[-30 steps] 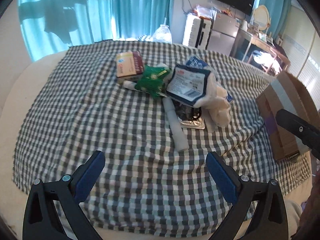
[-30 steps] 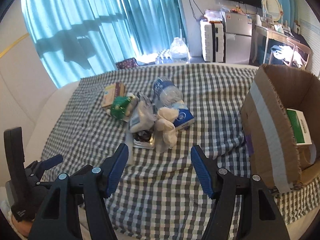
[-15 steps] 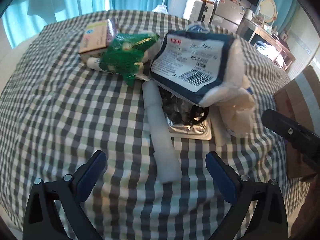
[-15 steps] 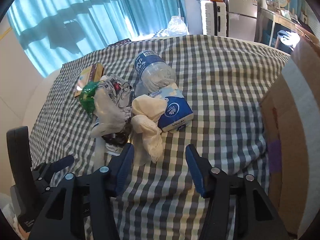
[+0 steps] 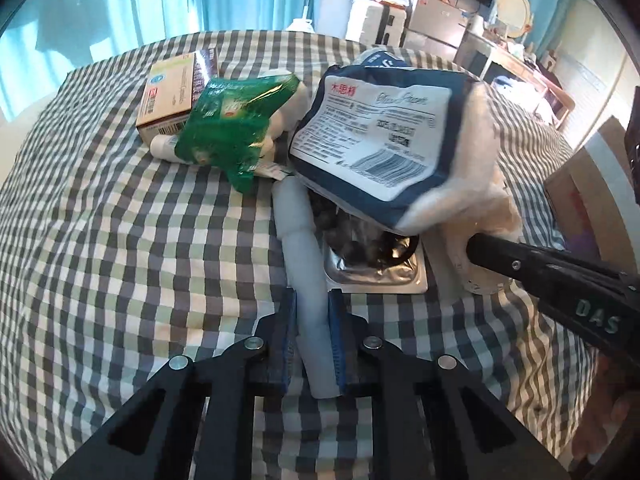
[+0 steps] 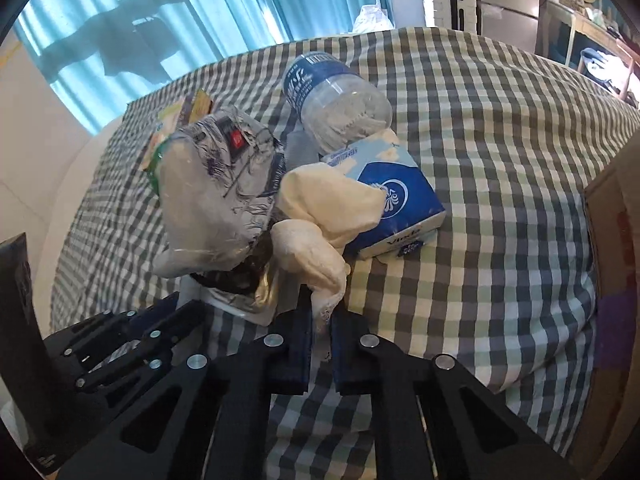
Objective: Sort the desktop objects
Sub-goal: 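Grasp the white foam stick with left tool while right grasps the white cloth, then carry the foam stick with left tool while right carries cloth, release both into box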
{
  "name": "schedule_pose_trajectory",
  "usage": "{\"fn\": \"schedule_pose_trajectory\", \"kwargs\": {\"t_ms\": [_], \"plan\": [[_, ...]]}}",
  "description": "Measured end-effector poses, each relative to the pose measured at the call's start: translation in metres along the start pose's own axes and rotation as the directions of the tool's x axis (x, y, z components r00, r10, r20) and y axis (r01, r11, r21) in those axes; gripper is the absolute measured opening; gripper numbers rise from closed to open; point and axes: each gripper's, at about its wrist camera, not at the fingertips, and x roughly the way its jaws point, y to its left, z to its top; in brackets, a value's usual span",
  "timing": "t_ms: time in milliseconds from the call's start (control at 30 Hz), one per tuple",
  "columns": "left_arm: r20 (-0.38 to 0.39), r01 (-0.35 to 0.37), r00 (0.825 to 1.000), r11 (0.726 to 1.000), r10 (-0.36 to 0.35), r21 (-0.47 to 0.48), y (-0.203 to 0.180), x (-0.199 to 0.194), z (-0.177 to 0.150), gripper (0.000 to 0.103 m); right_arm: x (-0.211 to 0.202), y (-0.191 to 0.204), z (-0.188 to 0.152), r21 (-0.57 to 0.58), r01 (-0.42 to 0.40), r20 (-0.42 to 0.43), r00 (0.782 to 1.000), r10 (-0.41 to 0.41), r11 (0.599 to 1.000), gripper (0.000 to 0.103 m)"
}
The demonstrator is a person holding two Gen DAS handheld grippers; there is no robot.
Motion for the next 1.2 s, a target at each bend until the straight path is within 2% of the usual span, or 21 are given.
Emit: {"fn": "schedule_pose_trajectory", "kwargs": {"t_ms": [167, 400, 600, 767, 933, 1100, 1200], "plan": [[-0.003, 0.025, 1.0, 0.999, -0.026, -0.031, 0.014, -0.02, -0.001, 0.012, -0.035, 0.002, -0.006, 0.023, 0.002, 0.039, 0.999, -0.002, 1.0, 0.007], [0.028, 0.047, 0.999, 0.999, -0.046, -0.02, 0.035, -0.074, -0.013, 0.011, -0.085, 0.008, -0.018, 0.035, -0.009, 0.098, 0.995, 0.005, 0.999, 0.007], [0.063, 0.044, 0.997, 0.999, -0.043, -0.019, 0.027, -0.115, -0.02, 0.011, -0.134, 0.02, -0.033, 0.031, -0.032, 0.162, 0.986, 0.026, 0.999, 0.007], [0.118, 0.067, 0.991, 0.998, -0.065, -0.013, 0.009, -0.146, -0.011, 0.011, -0.174, 0.027, -0.04, 0.011, -0.033, 0.215, 0.976, 0.03, 0.999, 0.007], [0.187, 0.092, 0.977, 0.995, -0.099, 0.045, -0.019, -0.189, 0.007, 0.011, -0.214, 0.031, -0.038, -0.004, -0.021, 0.273, 0.962, 0.021, 1.0, 0.007], [0.269, 0.12, 0.951, 0.984, -0.152, 0.129, -0.064, -0.227, 0.031, 0.011, -0.262, 0.026, -0.037, -0.026, 0.003, 0.359, 0.933, 0.006, 1.0, 0.007], [0.291, 0.147, 0.937, 0.973, -0.195, 0.178, -0.095, -0.241, 0.048, 0.011, -0.287, 0.024, -0.031, -0.052, 0.055, 0.389, 0.921, -0.031, 0.997, 0.007]]}}
